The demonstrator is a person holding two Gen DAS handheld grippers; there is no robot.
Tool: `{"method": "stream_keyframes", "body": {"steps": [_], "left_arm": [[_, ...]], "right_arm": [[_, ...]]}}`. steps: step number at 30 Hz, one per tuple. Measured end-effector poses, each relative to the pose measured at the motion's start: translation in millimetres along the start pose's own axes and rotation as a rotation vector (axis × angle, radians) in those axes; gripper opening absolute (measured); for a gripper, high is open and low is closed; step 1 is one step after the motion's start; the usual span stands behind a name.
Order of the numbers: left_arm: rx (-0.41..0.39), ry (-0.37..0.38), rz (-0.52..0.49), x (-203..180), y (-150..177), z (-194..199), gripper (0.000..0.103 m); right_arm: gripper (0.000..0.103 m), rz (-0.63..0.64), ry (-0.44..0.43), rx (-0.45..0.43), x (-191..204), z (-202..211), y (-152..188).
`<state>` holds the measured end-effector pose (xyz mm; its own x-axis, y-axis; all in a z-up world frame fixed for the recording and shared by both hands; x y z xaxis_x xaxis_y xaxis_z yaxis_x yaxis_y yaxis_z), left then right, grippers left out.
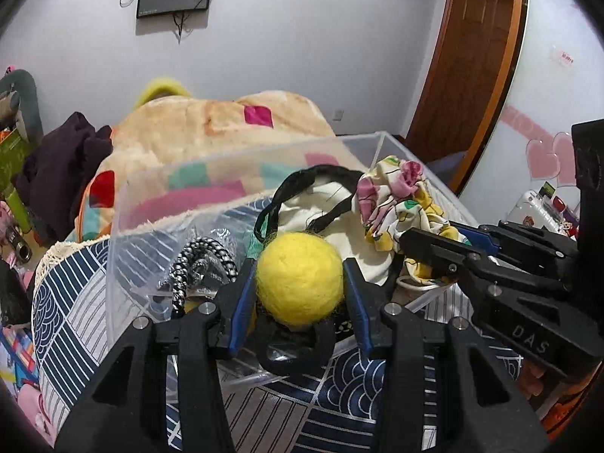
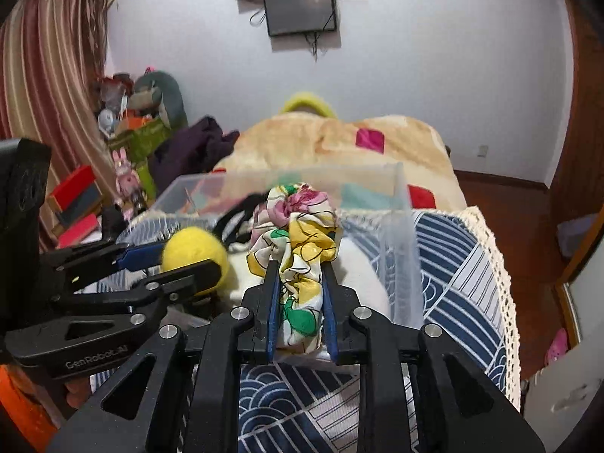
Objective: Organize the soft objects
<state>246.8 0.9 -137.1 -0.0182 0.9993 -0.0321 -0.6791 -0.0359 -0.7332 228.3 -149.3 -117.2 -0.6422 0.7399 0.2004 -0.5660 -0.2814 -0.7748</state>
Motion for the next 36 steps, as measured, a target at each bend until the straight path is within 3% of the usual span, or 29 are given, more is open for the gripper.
{"method": "stream_keyframes", "body": {"steps": [3, 7, 14, 20, 24, 29, 32, 36], "left_arm": [[0.001, 0.003, 0.002, 0.3, 1.0, 5.2, 0.052], [-0.034, -0.005, 0.005, 2.8, 0.4, 20.5, 0.06], [-0.135, -0.011, 0.029, 8.7, -5.2, 69.0, 0.06], [-0.289, -0.029, 0.023, 4.7, -10.1, 135.5, 0.06], [-0.362, -0.016, 0.025, 2.6, -10.5, 173.7, 0.061], [-0.447, -0.037, 0.03, -2.0, -6.9, 214.4, 0.081], [-0.488, -0.066, 0.041, -2.6, -2.2, 232.9, 0.093], [-0.52, -0.083, 0.039, -4.0, 3.4, 250.2, 0.099]], "right_arm": [[0.025, -0.002, 0.004, 0.007, -2.5, 2.2, -0.6], [0.046, -0.013, 0.007, -0.006, -7.1, 9.5, -2.3], [0.049, 0.017, 0.019, -0.066, 4.1, 36.1, -8.6], [0.05, 0.068, 0.011, -0.187, 26.1, 83.2, -21.4], [0.057, 0.105, 0.007, -0.283, 43.7, 119.8, -26.7], [0.065, 0.138, 0.007, -0.373, 60.4, 152.5, -28.0], [0.076, 0.149, 0.004, -0.414, 67.5, 167.0, -28.2], [0.09, 0.165, 0.015, -0.455, 76.5, 179.4, -25.6]]}}
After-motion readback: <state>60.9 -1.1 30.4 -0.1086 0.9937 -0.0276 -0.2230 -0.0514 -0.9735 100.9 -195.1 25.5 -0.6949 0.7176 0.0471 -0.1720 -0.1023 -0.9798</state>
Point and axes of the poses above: each gripper's, at about its wrist camera, not at the fingertips, and z roughly against the way its jaws point, x to its left, y to its underside, the point moved 1 cm from there along -z, roughly the way its jaws point, and after that the axes turned 11 degrees about -y, right-handed, at the moved point
